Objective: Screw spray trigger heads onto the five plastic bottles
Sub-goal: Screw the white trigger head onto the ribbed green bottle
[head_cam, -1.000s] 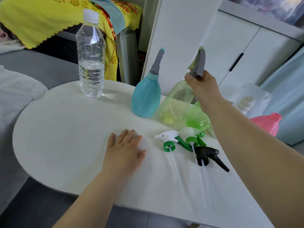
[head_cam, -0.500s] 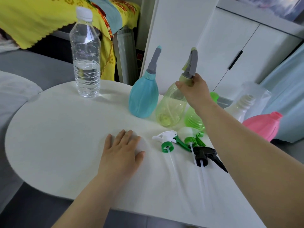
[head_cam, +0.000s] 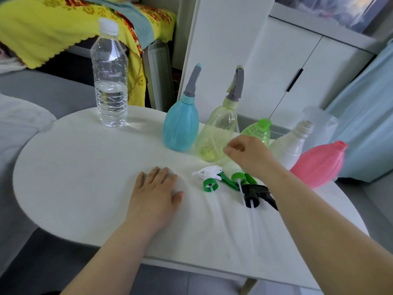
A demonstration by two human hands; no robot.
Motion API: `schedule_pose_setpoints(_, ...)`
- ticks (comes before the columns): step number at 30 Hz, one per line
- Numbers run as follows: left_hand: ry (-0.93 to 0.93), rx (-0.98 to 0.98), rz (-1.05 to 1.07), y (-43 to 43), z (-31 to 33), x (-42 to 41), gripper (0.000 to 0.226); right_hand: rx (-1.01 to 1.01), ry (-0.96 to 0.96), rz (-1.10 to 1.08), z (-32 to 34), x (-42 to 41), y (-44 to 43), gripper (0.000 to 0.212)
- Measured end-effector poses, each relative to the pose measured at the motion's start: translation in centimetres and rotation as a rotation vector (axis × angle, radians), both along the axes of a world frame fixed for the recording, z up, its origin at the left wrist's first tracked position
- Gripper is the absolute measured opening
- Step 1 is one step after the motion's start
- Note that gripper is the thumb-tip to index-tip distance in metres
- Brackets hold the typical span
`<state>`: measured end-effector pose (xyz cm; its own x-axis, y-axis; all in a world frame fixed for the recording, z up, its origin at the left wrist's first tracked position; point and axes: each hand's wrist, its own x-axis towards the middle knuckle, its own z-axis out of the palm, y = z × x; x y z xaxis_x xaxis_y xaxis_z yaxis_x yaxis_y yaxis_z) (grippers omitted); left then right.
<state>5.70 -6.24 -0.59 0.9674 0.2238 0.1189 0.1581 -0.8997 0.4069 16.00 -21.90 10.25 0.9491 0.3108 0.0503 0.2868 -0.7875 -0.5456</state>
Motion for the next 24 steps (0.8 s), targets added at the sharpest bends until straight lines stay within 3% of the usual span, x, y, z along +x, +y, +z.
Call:
schedule_pose_setpoints(2,-0.016,0.004,0.0,0.0,-0.1,-0.1,0.049,-0.204,0.088,0.052,-0.7,-0.6,-0.1,0.027)
schedule_pose_setpoints(5,-0.023,0.003,0.002,0.0,-0.2,0.0,0.049,-0.339,0.073,0.07,-2.3,-1.9,0.8,0.034)
schedule_pose_setpoints(11,-0.022,-0.007,0.014,-0.1,-0.2,0.3,0.048,-0.415,0.064,0.03,-4.9,-3.5,2.9,0.034)
schedule_pose_setpoints(14,-0.039,-0.012,0.021,-0.2,-0.1,0.1,0.048,-0.347,0.12,0.01,-4.5,-3.4,2.4,0.03)
schedule_pose_setpoints(17,-0.053,-0.001,0.02,-0.2,0.0,-0.1,0.048,-0.064,0.272,-0.021,-2.8,-3.3,0.8,0.028)
schedule_pose_setpoints(24,-0.086,-0.024,0.008,-0.8,0.4,-0.9,0.043,1.06,0.577,-0.092,-0.9,-3.5,-5.5,0.018)
